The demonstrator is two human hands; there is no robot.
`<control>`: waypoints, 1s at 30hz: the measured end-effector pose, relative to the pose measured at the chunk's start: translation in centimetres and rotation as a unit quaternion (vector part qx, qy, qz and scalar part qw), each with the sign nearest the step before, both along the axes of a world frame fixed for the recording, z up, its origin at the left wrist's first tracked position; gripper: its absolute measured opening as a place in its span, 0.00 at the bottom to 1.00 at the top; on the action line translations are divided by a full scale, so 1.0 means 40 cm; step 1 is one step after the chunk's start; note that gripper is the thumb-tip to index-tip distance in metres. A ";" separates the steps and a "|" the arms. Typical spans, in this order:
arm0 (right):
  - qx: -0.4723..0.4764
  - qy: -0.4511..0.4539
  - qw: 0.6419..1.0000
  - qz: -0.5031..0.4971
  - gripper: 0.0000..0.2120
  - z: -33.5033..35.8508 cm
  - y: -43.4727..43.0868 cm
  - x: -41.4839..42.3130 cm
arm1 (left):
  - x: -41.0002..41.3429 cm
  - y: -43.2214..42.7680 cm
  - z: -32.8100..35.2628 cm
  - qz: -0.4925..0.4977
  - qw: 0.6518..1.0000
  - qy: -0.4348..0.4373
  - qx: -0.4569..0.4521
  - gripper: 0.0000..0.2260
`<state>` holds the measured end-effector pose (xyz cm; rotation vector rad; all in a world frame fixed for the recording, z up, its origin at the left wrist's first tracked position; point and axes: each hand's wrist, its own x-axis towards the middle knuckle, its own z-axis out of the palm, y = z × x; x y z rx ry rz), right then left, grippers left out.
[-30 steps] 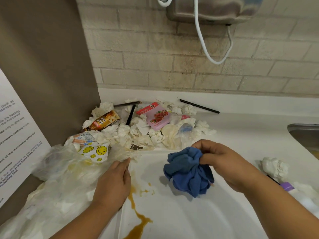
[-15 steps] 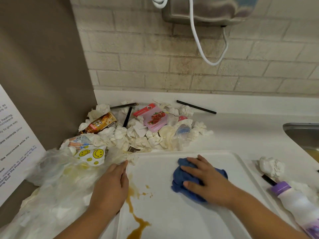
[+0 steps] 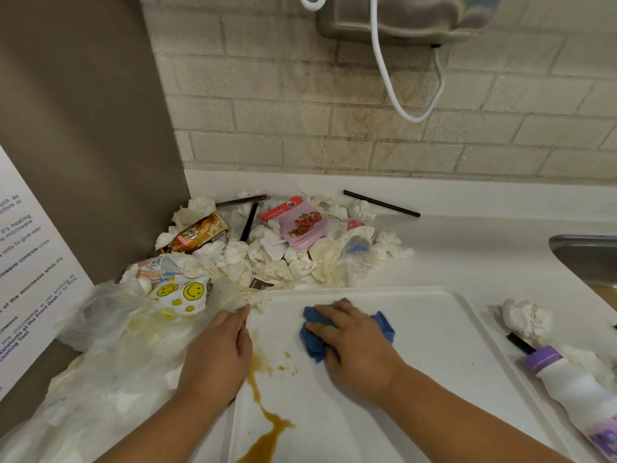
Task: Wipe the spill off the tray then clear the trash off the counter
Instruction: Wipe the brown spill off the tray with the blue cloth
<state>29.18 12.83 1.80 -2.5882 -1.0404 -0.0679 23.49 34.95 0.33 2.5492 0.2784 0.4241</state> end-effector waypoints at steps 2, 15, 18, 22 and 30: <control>-0.022 0.020 0.995 0.099 0.22 -0.005 0.020 -0.028 | 0.002 0.000 -0.001 0.003 1.000 0.000 0.004 0.18; -0.031 0.037 0.982 0.181 0.22 0.002 0.023 -0.064 | 0.000 0.003 0.000 0.003 1.000 -0.006 -0.004 0.18; 0.021 0.034 0.987 0.158 0.19 0.014 -0.041 -0.059 | 0.001 0.000 0.002 0.004 1.000 -0.005 0.000 0.18; 0.081 0.025 0.996 0.013 0.21 0.029 -0.112 -0.046 | -0.002 -0.002 0.010 -0.001 1.000 0.002 -0.010 0.19; 0.126 -0.086 0.975 -0.164 0.25 0.078 -0.290 -0.027 | -0.004 -0.002 0.014 -0.001 1.000 0.006 -0.012 0.20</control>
